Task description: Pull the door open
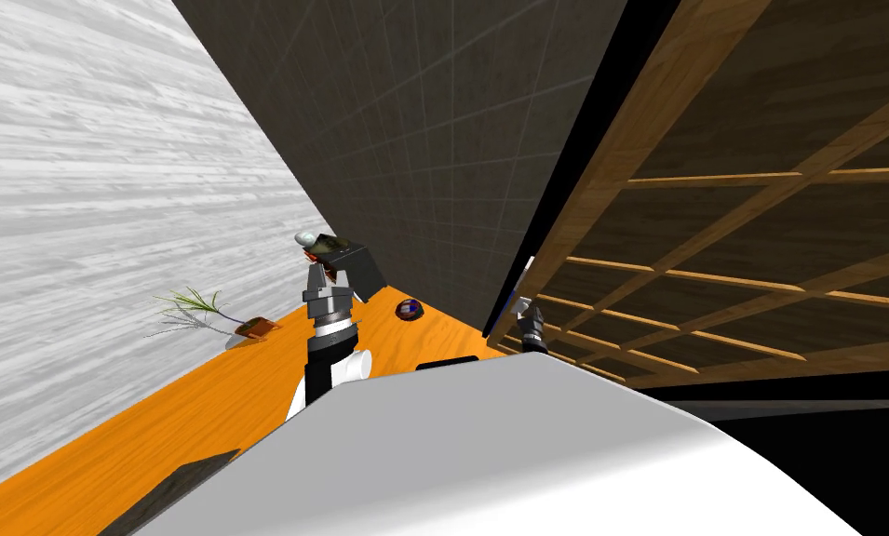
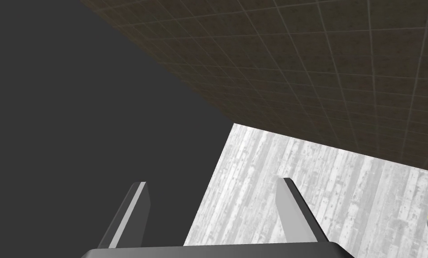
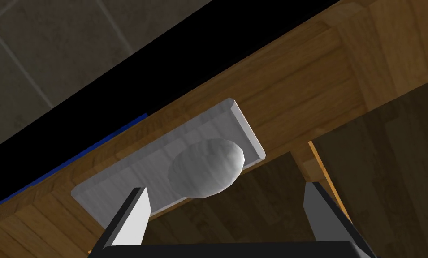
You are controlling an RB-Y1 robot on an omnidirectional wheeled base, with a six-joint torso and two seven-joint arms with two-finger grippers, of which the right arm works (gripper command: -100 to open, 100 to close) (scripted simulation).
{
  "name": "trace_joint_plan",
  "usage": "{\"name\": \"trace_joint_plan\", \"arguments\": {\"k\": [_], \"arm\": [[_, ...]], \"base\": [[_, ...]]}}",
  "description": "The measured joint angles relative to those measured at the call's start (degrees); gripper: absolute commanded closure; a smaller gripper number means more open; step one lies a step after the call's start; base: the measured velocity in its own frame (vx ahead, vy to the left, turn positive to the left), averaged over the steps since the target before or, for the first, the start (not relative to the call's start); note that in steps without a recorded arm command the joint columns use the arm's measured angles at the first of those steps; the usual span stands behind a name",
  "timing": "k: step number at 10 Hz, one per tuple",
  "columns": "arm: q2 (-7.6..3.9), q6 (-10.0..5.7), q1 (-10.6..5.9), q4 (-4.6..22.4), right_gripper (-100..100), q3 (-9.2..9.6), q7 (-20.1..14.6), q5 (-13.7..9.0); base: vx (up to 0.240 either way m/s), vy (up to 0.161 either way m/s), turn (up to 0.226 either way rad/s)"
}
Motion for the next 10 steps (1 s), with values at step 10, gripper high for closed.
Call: {"name": "trace_joint_plan", "arguments": {"k": [10], "arm": [[1.94, 0.24, -1.42, -0.8, -100, 2.64, -14.4, -7.0]], "base": [[-0.059, -0.004, 0.035]]}}
